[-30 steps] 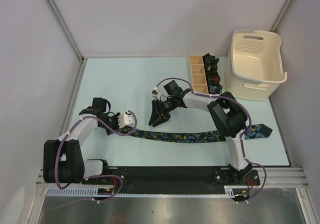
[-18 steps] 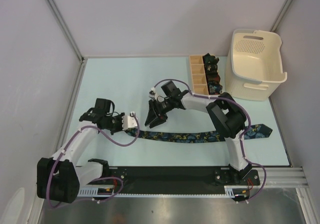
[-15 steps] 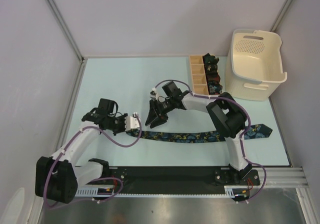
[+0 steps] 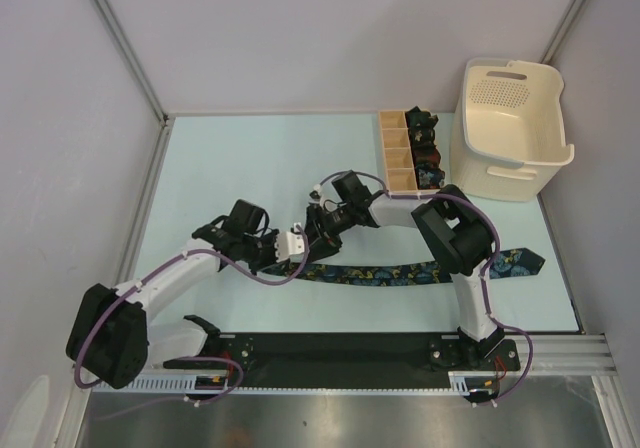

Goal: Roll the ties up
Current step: Roll the tie at the center of the board.

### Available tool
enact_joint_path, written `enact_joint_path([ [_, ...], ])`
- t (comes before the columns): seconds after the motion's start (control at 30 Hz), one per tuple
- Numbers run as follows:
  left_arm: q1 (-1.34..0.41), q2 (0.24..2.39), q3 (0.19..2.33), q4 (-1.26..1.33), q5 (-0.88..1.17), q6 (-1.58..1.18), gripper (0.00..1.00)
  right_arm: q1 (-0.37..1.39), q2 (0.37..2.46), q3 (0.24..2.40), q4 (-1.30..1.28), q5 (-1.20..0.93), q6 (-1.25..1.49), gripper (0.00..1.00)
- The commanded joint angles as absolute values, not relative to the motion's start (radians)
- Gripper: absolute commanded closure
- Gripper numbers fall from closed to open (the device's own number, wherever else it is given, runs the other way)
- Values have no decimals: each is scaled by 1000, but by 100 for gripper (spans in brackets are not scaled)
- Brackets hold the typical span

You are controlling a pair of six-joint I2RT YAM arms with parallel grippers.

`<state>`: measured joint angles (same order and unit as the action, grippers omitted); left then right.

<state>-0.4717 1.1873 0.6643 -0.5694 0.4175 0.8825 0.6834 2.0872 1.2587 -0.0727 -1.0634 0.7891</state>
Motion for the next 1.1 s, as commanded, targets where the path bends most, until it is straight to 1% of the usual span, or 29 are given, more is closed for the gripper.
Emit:
enact_joint_path([
  [0.0, -523, 1192, 669, -480, 353, 723, 91, 690, 2080, 1266, 35, -1083, 862, 44],
  [0.03, -529, 1195, 667, -474, 347, 694, 93, 693, 2089, 1270, 41, -1080, 864, 43],
  [0.33, -578, 1177, 637, -434, 307, 546, 96, 722, 2143, 1290, 97, -1062, 917, 44],
  [0.57, -607, 1146, 604, -410, 285, 499, 97, 733, 2175, 1298, 117, -1057, 943, 49],
  [0.6, -610, 1141, 604, -411, 285, 485, 97, 735, 2181, 1305, 117, -1060, 942, 51],
  [0.63, -614, 1140, 601, -407, 287, 479, 97, 735, 2183, 1307, 115, -1065, 940, 55],
  [0.7, -617, 1144, 601, -403, 290, 454, 97, 727, 2180, 1304, 103, -1065, 925, 60],
  [0.73, -617, 1146, 598, -397, 294, 453, 97, 724, 2180, 1302, 101, -1063, 919, 66],
  [0.8, -617, 1149, 601, -394, 292, 446, 97, 723, 2192, 1305, 98, -1063, 913, 72],
  [0.9, -617, 1150, 598, -396, 298, 457, 98, 724, 2203, 1310, 118, -1077, 928, 71],
  [0.97, -617, 1151, 597, -402, 292, 463, 100, 724, 2206, 1308, 144, -1084, 942, 75],
  [1.0, -618, 1149, 597, -403, 293, 465, 100, 724, 2206, 1308, 155, -1083, 949, 78],
  [1.03, -618, 1140, 598, -413, 299, 469, 99, 724, 2207, 1310, 159, -1083, 951, 84],
  [1.07, -617, 1132, 597, -419, 316, 477, 94, 724, 2209, 1310, 164, -1083, 954, 89],
])
